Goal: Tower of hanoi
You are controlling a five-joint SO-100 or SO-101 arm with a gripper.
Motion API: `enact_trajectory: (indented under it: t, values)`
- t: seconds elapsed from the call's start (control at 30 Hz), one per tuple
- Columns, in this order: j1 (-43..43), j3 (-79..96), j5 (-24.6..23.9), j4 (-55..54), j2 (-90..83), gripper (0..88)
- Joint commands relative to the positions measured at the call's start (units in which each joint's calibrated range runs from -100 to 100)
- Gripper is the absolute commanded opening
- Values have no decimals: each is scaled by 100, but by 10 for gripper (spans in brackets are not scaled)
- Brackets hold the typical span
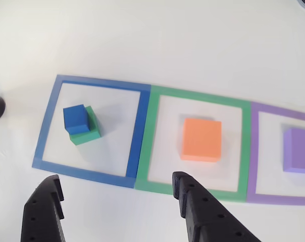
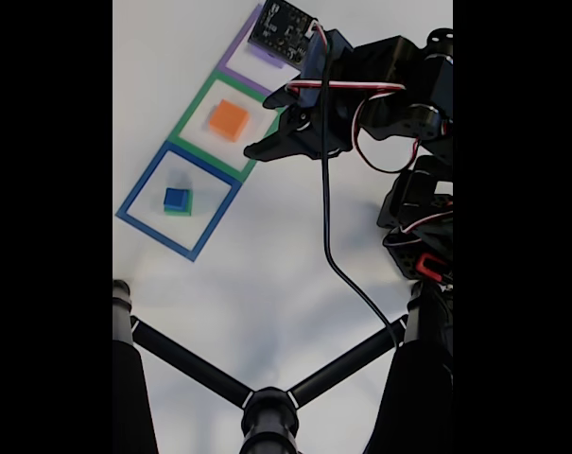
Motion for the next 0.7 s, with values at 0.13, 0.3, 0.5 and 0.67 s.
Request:
enact_trajectory:
  t: [0.13,0.3,0.5,0.67]
  values:
    - [-488,1645,0,-2027,-426,258]
    - [-565,3145,0,-4269,-314,283]
    - [-687,4153,0,-6228,311,297]
    - [-877,4580,0,-7531,968,325]
